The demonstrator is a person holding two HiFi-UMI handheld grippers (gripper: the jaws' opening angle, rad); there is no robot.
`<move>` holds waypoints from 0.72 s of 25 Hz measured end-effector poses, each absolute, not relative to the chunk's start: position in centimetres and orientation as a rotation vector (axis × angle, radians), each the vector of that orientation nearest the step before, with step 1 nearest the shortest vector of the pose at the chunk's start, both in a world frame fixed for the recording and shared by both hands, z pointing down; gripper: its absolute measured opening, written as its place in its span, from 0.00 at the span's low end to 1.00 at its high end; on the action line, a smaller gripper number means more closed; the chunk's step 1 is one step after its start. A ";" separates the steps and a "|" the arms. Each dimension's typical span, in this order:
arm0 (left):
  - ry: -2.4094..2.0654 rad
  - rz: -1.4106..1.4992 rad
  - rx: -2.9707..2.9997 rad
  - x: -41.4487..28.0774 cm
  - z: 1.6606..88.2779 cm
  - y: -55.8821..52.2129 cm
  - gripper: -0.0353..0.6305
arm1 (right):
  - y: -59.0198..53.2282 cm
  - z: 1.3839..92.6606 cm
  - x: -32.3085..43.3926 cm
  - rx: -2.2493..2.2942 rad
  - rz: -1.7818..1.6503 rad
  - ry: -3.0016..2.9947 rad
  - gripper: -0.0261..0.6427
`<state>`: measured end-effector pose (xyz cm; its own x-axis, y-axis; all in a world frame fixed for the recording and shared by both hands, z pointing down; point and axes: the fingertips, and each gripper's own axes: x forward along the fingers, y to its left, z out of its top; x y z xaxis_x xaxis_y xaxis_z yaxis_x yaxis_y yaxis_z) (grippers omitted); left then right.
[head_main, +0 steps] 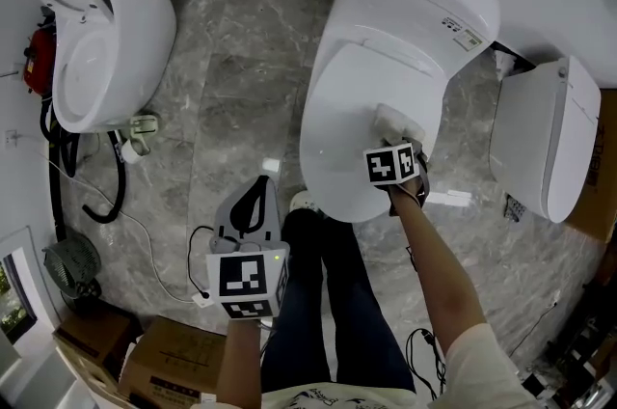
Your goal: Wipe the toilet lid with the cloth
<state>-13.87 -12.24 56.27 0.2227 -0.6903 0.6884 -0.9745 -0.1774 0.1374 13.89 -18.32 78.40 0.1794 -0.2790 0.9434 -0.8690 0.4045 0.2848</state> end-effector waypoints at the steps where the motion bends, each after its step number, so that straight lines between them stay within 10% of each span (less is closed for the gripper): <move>1: -1.533 0.655 1.937 -14.0 56.2 -12.1 0.07 | -18.3 78.4 13.3 1.122 0.568 -1.375 0.19; 18: -1.618 0.624 1.854 -17.6 56.3 -10.5 0.07 | -17.8 78.6 3.1 0.947 0.444 -1.474 0.19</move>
